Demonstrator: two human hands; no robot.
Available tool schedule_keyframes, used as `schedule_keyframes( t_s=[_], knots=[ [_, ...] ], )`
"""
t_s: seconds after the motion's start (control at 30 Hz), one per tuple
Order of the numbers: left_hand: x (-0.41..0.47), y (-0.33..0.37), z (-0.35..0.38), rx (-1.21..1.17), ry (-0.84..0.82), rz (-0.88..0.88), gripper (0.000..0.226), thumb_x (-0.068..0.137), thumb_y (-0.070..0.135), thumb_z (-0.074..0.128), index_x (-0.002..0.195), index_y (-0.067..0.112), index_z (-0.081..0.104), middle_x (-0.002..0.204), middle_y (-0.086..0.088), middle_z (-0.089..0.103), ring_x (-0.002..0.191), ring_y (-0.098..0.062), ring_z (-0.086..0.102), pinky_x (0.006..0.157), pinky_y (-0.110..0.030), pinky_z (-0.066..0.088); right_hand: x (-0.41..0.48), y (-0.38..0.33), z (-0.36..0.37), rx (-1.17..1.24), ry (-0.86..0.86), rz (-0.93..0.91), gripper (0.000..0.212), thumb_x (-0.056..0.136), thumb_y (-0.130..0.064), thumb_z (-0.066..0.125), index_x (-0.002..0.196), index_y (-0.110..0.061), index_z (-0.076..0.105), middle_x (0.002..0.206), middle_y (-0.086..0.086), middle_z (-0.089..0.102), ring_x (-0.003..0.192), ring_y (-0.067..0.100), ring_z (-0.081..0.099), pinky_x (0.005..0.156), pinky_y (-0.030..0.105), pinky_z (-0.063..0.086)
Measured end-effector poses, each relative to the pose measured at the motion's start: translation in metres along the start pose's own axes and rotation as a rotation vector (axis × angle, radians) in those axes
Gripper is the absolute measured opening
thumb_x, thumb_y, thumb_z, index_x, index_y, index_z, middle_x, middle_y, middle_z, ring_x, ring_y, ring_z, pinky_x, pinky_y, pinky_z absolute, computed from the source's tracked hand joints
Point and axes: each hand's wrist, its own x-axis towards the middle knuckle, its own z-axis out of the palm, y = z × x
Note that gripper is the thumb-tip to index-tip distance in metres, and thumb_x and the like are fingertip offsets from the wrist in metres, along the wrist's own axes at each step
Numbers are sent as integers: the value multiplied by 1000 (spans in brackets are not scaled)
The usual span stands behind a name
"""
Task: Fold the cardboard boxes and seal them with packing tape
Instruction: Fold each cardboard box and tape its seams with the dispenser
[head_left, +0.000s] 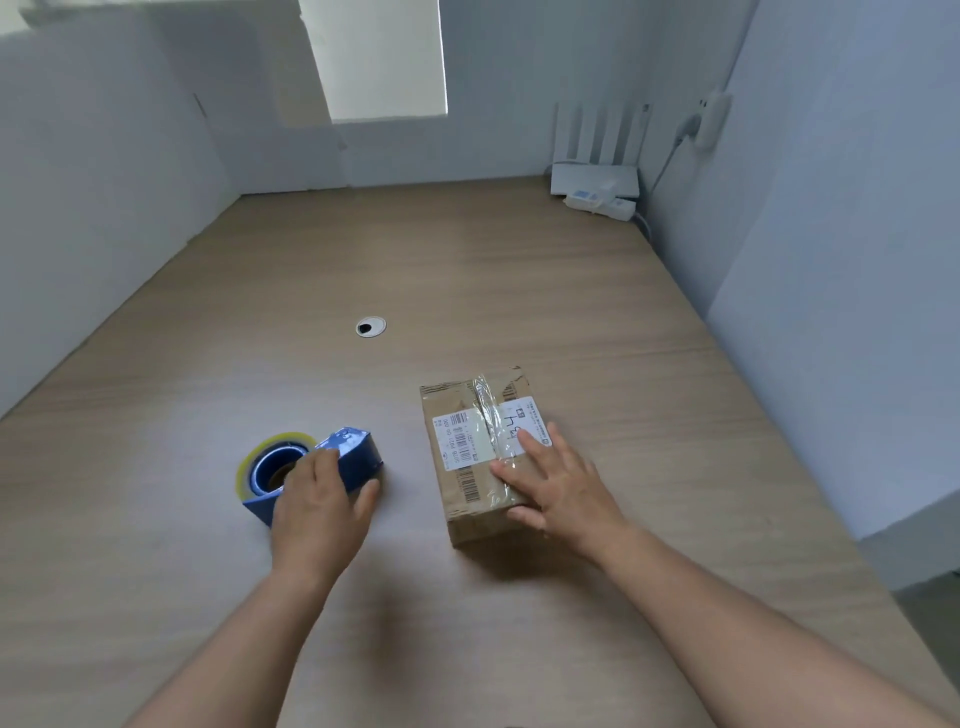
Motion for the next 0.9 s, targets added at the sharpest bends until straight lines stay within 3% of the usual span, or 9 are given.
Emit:
schedule_keyframes(
  t_s=[0.1,0.17,0.23,0.27,0.33,0.57,0.7,0.8,0.9],
  knots=[
    [19,-23,-1,232,-126,-98,59,84,45,64,124,3,49,121,-12,57,111,-28,53,88,-36,44,2,-3,-7,-12,53,-15,62,86,-59,50,143,-47,28,160,1,0,145,25,-15,114,50,-11],
    [26,-29,0,349,-170,-80,56,84,51,61,117,8,49,114,-7,61,104,-24,57,81,-33,45,3,-6,-14,-6,69,-52,62,85,-54,56,142,-41,36,159,5,9,146,24,-7,116,46,-8],
    [37,-30,1,363,-196,-117,57,82,55,61,115,10,49,110,-5,62,100,-22,59,73,-31,46,0,-9,-22,19,116,-129,63,76,-41,75,134,-27,54,149,18,35,141,35,26,115,48,25],
    [43,-30,0,342,-207,-155,57,81,56,63,113,11,50,107,-4,63,96,-22,60,67,-30,45,-1,-8,-21,18,176,-169,64,65,-35,86,124,-20,64,135,23,51,127,41,46,100,51,44],
    [54,-32,-1,304,-220,-195,54,79,56,64,109,12,55,100,-4,65,90,-22,61,62,-28,42,-3,-6,-15,6,263,-199,67,48,-31,94,109,-14,73,115,23,65,106,42,62,76,50,57],
    [59,-48,11,339,-286,-150,43,82,65,54,97,24,58,84,5,65,83,-16,62,71,-27,43,-2,-14,-4,-43,335,-187,69,44,-31,95,107,-13,74,112,21,67,103,40,65,73,50,57],
    [52,-32,11,278,-246,-26,48,82,69,52,96,23,53,87,2,65,84,-20,60,62,-28,38,0,-22,-5,-30,358,-149,68,41,-35,95,104,-17,75,111,18,68,101,36,66,72,47,58],
    [48,-17,5,163,-271,10,45,83,67,53,97,25,46,85,3,58,77,-20,53,61,-29,37,2,-20,-9,-17,282,-56,65,59,-40,87,119,-22,68,129,18,59,121,36,55,97,52,46],
    [53,-7,-10,-9,-291,10,42,84,61,57,103,24,49,86,2,59,77,-22,54,63,-31,39,5,-17,-7,35,174,6,61,84,-49,62,140,-33,44,153,6,30,143,22,18,117,45,2]
  ],
)
